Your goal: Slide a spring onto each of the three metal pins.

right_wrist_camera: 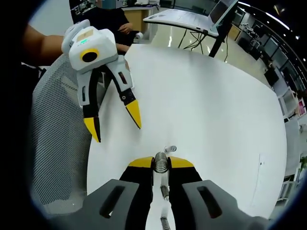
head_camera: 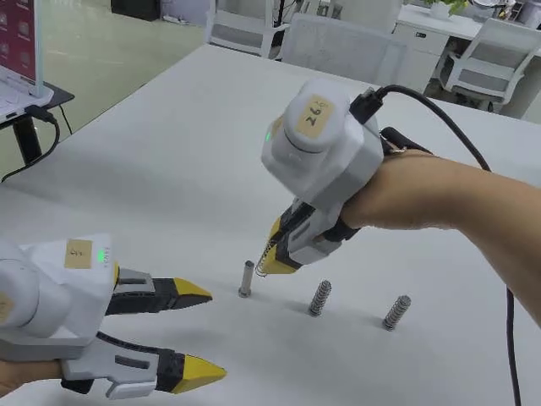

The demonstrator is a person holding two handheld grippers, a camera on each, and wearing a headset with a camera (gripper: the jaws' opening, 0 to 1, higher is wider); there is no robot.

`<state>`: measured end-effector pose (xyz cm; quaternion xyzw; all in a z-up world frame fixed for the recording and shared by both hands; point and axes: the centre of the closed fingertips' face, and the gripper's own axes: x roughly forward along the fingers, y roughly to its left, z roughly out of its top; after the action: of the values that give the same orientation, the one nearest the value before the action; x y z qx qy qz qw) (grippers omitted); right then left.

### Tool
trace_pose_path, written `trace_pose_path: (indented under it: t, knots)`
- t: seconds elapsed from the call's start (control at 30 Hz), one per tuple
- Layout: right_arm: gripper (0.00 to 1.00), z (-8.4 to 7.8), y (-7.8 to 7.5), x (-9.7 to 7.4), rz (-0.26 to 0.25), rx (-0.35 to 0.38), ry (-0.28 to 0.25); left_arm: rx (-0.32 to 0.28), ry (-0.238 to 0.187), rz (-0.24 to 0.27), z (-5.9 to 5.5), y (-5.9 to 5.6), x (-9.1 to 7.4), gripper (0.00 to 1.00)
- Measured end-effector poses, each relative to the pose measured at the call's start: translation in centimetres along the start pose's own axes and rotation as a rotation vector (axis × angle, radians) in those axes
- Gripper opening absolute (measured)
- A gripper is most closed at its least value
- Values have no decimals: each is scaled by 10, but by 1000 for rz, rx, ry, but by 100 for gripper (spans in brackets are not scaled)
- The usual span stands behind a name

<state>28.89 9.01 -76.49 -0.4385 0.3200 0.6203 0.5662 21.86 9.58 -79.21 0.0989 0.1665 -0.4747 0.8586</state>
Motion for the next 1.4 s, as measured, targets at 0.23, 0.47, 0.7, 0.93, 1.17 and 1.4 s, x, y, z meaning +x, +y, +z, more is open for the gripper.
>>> trace_pose_path:
  t: [0.23, 0.47, 0.7, 0.93, 1.17, 1.4]
  knots:
    - [8, 0, -11, 8, -8, 5, 6, -1, 6, -9, 0, -2, 3, 43]
    - [8, 2, -14, 17, 1, 12, 9, -3, 9, -14, -1, -2, 2, 43]
    - [9, 2, -13, 23, 13, 10, 18, -9, 11, -12, -4, 1, 1, 43]
    - [9, 3, -15, 29, 20, 3, 28, -14, 9, -11, -5, 2, 1, 42]
    - [9, 0, -16, 40, 34, 0, 54, -20, 11, -5, -7, 2, -1, 42]
    - [9, -2, -16, 50, 49, -3, 75, -23, 12, -2, -9, 4, -2, 41]
